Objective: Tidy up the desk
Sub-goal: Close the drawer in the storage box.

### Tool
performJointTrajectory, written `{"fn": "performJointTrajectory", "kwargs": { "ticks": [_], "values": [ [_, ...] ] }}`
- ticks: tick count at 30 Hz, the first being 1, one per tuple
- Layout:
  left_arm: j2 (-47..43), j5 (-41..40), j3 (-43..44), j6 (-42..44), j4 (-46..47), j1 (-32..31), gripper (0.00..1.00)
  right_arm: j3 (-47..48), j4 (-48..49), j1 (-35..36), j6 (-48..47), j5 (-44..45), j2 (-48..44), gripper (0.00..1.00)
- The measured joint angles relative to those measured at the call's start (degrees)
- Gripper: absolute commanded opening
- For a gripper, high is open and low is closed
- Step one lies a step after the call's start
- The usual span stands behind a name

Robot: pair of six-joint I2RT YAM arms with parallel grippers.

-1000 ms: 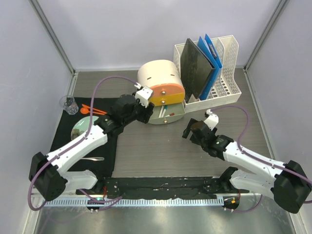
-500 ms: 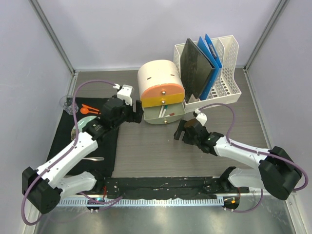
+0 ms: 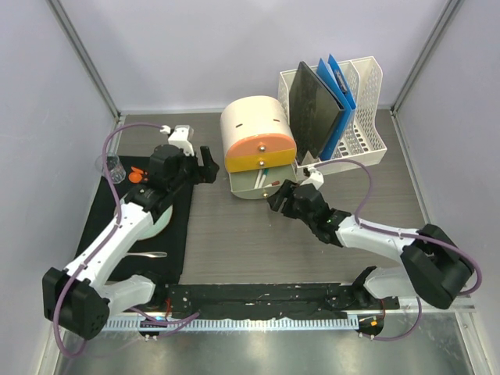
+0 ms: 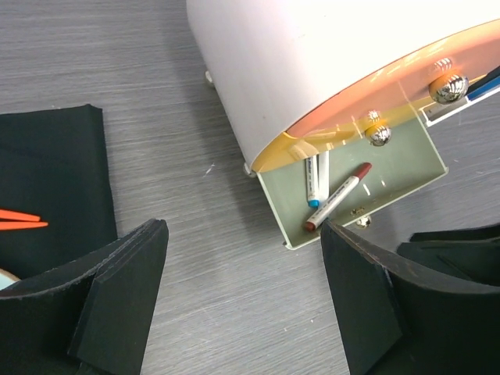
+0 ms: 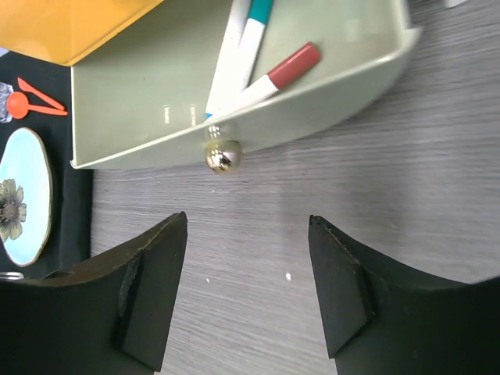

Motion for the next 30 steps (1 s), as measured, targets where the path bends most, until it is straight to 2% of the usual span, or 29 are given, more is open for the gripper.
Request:
{"fn": "performJointTrajectory", "kwargs": {
  "ticks": [7,11,19,23,24,30],
  "values": [
    [3.65,4.02,0.92,-1.36,2.60,2.05,0.84,3.08,6.47,0.00,-0.04,-1.84,8.17,0.63],
    [5.07,6.03,1.01,-2.01,4.31,2.73,0.89,3.72,9.20,0.00,-0.48,-2.36,10.19,0.60],
    [8.13,8.94,2.03,-3.74,9.20,4.85,0.91,6.29,10.71,-0.02,-2.12,-3.85,15.02,0.52],
    [9.79,9.84,3.08,-4.85,11.10,6.08,0.96,7.02,10.99,-0.24,-2.84,-3.82,15.61,0.51],
    [10.38,10.08,3.72,-5.05,11.63,6.58,1.00,7.17,11.04,-0.28,-2.93,-3.82,15.65,0.51],
    [17.64,12.52,13.20,-7.74,15.21,11.50,1.00,7.50,11.26,-0.39,-3.13,-3.80,15.85,0.50]
  ]
}}
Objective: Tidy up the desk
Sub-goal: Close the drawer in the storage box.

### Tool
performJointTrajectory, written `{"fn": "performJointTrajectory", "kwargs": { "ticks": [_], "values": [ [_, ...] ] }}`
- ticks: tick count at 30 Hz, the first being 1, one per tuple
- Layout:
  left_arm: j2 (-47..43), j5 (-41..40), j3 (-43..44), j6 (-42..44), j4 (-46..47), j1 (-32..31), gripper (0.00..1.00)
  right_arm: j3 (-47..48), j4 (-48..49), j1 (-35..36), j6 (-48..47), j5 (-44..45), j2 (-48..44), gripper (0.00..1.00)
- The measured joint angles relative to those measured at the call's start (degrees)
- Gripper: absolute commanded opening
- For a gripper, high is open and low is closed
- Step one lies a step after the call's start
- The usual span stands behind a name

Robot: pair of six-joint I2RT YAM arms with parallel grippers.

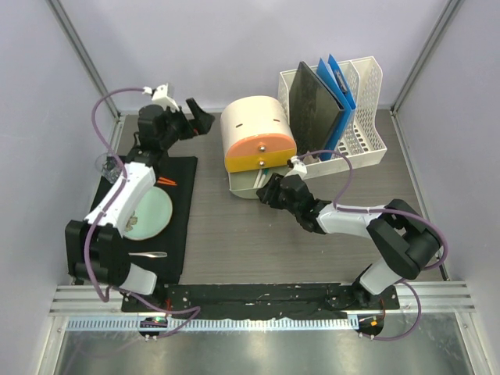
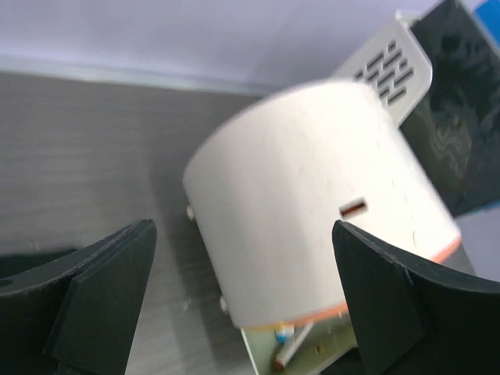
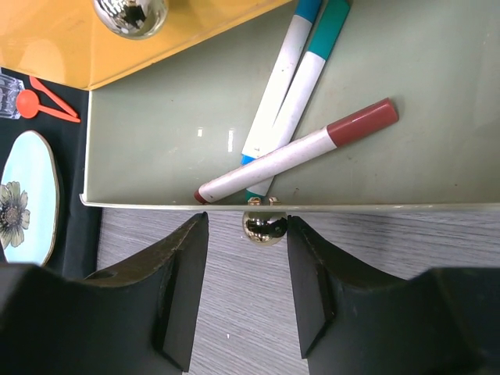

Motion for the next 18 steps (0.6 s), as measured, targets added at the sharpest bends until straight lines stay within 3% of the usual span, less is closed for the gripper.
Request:
{"fn": "performJointTrajectory", "kwargs": {
  "ticks": [13,18],
  "values": [
    [26.08,9.31,22.25,-4.42,7.89,3.74,1.00,0.11,0.37,0.00,-0.61,0.50,1.01,0.48],
    [31.43,12.74,23.12,-6.32,10.34,3.74,1.00,0.24,0.31,0.00,-1.57,1.11,1.14,0.47]
  ]
}}
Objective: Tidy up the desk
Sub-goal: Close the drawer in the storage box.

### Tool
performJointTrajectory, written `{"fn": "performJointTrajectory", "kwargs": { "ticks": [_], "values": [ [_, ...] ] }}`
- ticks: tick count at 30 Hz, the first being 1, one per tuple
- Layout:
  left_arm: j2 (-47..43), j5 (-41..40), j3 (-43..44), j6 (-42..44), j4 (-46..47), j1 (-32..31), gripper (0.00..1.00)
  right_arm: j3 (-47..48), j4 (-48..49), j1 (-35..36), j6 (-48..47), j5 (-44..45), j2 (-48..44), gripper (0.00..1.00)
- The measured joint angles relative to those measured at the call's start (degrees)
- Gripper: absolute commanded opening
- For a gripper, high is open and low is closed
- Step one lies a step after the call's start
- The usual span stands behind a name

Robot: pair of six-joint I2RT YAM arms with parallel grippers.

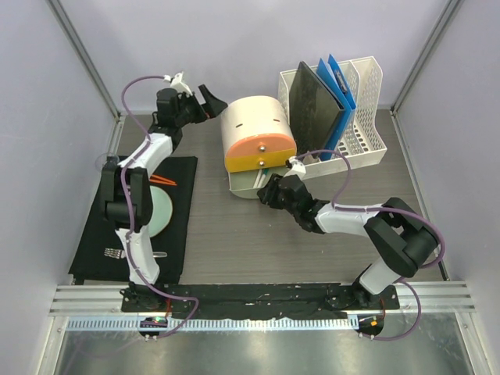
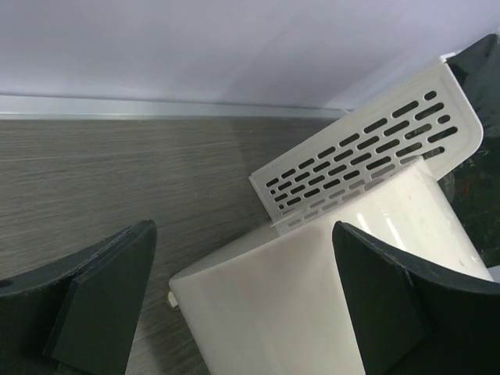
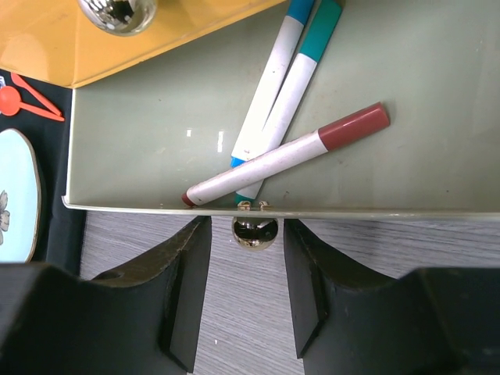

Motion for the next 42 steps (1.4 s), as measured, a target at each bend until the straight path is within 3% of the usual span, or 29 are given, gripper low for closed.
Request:
{"fn": "performJointTrajectory", "kwargs": {
  "ticks": [14,29,37,42],
  "values": [
    [5.81,0.85,4.37,-5.20,9.29,0.31,1.00,0.37,-0.07,-0.52,-0.70,0.20,0.31,0.47],
    [11.76,7.78,7.87,-8.31,8.61,0.52,1.00,0.94,1.27,-1.05,-1.22,-0.07,2.34,0.46],
    [12.31,12.92,8.57,-10.27,8.70,1.46,1.00,1.55,2.49,-1.62,-1.75,0.22,3.10,0.32],
    [12.31,14.14,8.50,-10.84,9.57,1.57,1.00,1.57,3.02,-1.95,-2.49,0.17,3.39,0.29]
  ]
}}
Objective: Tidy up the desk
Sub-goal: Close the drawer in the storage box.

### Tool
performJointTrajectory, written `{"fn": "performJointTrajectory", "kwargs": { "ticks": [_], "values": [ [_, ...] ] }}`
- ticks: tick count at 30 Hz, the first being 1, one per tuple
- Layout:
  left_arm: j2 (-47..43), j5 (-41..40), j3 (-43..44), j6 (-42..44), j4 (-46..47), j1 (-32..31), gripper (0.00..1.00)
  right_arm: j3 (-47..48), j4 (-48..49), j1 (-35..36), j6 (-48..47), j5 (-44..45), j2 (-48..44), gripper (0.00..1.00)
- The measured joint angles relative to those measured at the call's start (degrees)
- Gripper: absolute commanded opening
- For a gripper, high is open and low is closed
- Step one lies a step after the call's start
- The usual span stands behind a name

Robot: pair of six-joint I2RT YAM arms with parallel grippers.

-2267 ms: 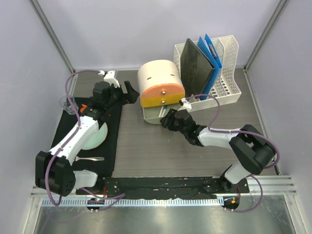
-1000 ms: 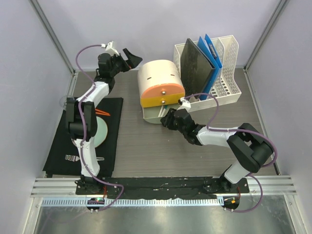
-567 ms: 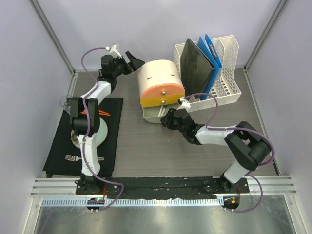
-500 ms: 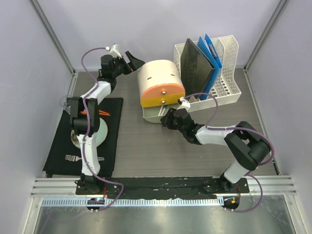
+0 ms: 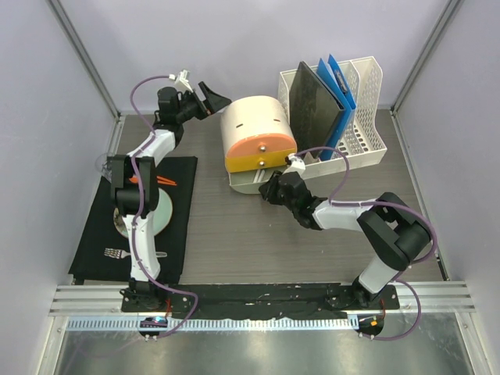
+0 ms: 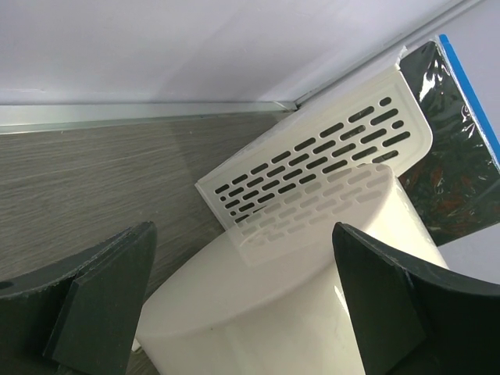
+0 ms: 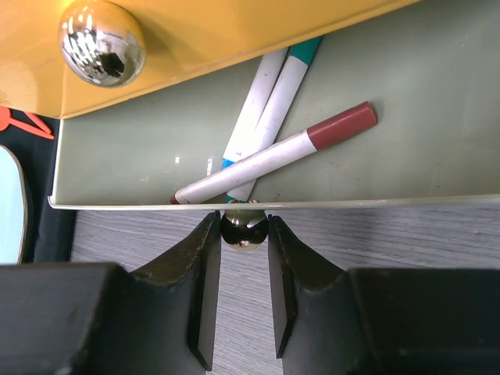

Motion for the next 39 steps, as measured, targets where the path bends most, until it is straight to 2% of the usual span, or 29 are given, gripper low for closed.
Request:
{"fn": "performJointTrajectory", "kwargs": {
  "ticks": [20,31,39],
  "values": [
    [0.00,2.99,-1.49,-1.07,2.58,0.26,1.00,3.41,5.55,-4.48,-3.98,-3.74,5.64,0.29],
    [0.00,3.52,-2.05,-1.27,4.02,0.59,1.00,4.63,10.49,-6.84,-5.22,-6.93,9.07,0.33],
    [-0.31,3.06,-3.69,-2.16,5.77,0.83,1.00,4.48,11.39,-7.06,-5.51,-7.67,9.22,0.48]
  ]
}}
